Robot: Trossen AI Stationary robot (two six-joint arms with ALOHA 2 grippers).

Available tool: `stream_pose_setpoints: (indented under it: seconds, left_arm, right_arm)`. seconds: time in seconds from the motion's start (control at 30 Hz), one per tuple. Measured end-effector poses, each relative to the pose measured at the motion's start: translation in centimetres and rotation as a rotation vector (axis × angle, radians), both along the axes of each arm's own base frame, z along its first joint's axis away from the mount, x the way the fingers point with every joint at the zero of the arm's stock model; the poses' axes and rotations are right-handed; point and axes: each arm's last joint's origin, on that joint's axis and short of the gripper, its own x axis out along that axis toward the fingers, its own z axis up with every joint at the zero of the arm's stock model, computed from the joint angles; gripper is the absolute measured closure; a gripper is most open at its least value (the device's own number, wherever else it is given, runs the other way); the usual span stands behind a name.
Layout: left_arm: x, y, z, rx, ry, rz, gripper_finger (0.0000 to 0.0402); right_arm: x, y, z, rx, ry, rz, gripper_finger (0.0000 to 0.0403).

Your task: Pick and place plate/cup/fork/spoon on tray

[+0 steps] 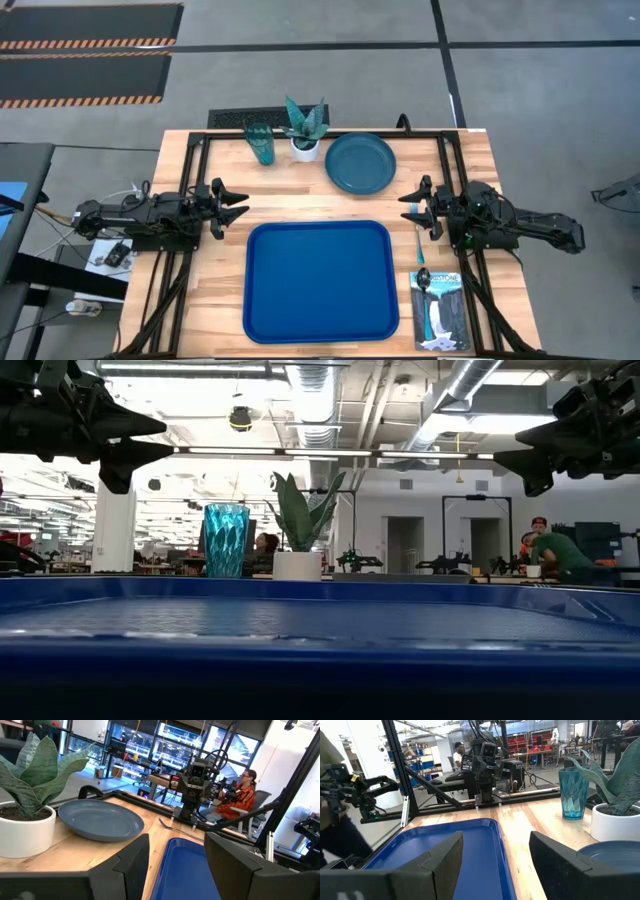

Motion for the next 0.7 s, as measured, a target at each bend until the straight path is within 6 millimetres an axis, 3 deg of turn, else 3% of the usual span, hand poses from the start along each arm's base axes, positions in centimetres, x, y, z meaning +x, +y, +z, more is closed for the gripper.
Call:
stream_pose_setpoints:
  seconds: [0.47,0.7]
  left_arm:
    - [-0.17,0.53,0.14,0.199,0.049,0.203,0.0223]
    - [-0.13,0.44,0.14,-0.042,-0.025,0.153,0.0223]
  right_arm:
    - [0.00,0.00,0.00,0.000,0.000,0.000,0.0148]
    - [0.00,0.00,-0.01,0.000,0.000,0.000,0.0148]
